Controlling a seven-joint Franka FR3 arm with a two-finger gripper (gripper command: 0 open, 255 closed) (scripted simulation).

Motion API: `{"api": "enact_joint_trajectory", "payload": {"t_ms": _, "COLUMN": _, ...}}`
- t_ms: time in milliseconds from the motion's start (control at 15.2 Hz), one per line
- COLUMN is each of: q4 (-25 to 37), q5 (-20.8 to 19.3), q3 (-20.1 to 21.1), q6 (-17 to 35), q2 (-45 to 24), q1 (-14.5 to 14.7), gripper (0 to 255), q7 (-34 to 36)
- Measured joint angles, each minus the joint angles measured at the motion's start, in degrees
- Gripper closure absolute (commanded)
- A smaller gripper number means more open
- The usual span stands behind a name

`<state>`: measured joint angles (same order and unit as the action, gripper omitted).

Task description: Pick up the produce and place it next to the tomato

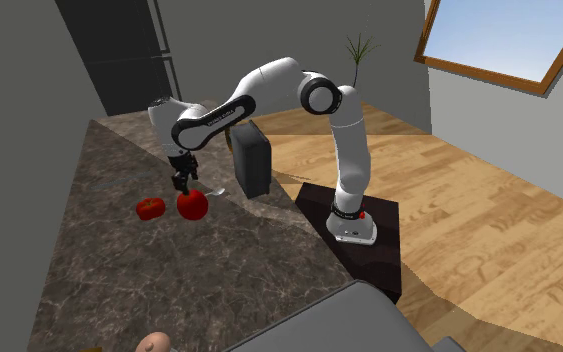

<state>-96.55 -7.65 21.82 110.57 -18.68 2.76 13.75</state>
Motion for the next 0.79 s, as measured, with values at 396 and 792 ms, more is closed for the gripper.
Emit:
{"api": "enact_joint_trajectory", "payload": {"t_ms": 396, "q4": 5.1, "q5": 0.6, "q3": 0.3, "q6": -6.0, "q2": 1.1, "q1": 0.1, "gripper": 0, "q7": -0.5}}
{"api": "enact_joint_trajectory", "payload": {"t_ms": 792, "q4": 6.1, "q5": 0.6, "q3": 0.3, "q6": -6.9, "q2": 0.9, "q1": 0.2, "gripper": 0, "q7": -0.4}}
